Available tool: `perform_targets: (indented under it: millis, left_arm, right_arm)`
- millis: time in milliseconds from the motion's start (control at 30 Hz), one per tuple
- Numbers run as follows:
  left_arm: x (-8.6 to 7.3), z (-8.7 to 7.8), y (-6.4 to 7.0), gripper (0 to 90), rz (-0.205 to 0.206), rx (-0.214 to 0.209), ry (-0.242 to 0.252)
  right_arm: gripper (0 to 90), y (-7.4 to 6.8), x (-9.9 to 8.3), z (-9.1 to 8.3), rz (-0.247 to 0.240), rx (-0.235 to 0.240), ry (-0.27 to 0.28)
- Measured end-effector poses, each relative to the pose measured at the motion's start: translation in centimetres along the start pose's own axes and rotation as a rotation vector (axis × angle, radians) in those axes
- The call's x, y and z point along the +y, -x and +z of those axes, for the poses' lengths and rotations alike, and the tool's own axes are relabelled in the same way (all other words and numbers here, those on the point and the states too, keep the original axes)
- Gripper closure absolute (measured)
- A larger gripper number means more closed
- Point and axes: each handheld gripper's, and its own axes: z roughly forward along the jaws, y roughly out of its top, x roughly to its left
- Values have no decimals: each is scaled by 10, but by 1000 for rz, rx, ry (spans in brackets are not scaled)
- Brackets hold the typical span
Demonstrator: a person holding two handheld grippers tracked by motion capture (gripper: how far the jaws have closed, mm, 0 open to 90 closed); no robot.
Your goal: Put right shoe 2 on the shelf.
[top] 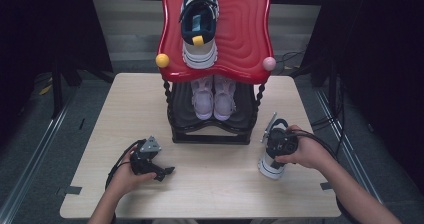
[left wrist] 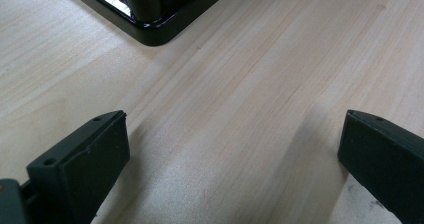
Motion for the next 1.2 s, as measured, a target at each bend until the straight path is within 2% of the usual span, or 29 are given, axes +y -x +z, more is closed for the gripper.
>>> perform_targets:
  millis: [67, 100, 133, 200, 233, 300, 367, 500, 533, 633, 700, 733, 800, 900, 933, 967, 1000, 1167, 1200]
  left_arm:
    - [0, 0, 0, 0, -2, 0, -1]
    - [0, 0, 0, 0, -3, -2, -2]
    - [0, 0, 0, 0, -1, 1, -2]
    - [0, 0, 0, 0, 1, 0, 0]
    - [0, 0, 0, 0, 1, -3, 0]
    - [0, 0, 0, 0, -2, -1, -1]
    - [0, 0, 0, 0, -2, 0, -2]
    - [0, 0, 0, 0, -2, -3, -2]
    - [0, 0, 0, 0, -4, -4, -1]
    - [0, 0, 0, 0, -2, -1, -1]
    - [0, 0, 0, 0, -2, 0, -2]
    - [0, 0, 0, 0, -2, 0, -1]
    - [0, 0, 0, 0, -1, -1, -1]
    - [0, 0, 0, 0, 1, -3, -1]
    - [0, 0, 0, 0, 0, -1, 0]
    - [0, 0, 0, 0, 0, -1, 0]
    - [0, 0, 0, 0, 0, 0, 0]
    - [0, 0, 0, 0, -1, -2, 0]
    - [0, 0, 0, 0, 1, -3, 0]
  right_arm:
    - [628, -1, 0, 2, 10, 17, 20]
    - [634, 1, -1, 3, -21, 6, 22]
    - [635, -2, -1, 2, 6, 22, 22]
    - [637, -2, -1, 3, -1, 11, 24]
    - [637, -2, -1, 2, 5, 24, 23]
    - [636, 1, -2, 3, -16, 13, 31]
    - [632, 0, -2, 3, 4, 19, 30]
    - [628, 1, -2, 4, -5, 23, 27]
    - [623, 0, -1, 4, 15, 26, 32]
    - [610, 0, -1, 3, 28, 48, 50]
    - [612, 3, -2, 4, 3, 36, 52]
    - [619, 1, -1, 3, 20, 41, 50]
    - [636, 2, -2, 3, 20, 37, 51]
    - [669, 3, -2, 4, 1, 36, 52]
    - [673, 0, -1, 4, 29, 38, 47]
    - [682, 2, -1, 4, -1, 37, 40]
    - [688, 2, -1, 4, -6, 37, 41]
    - [713, -1, -1, 4, 17, 55, 31]
    - [713, 0, -1, 3, 1, 60, 34]
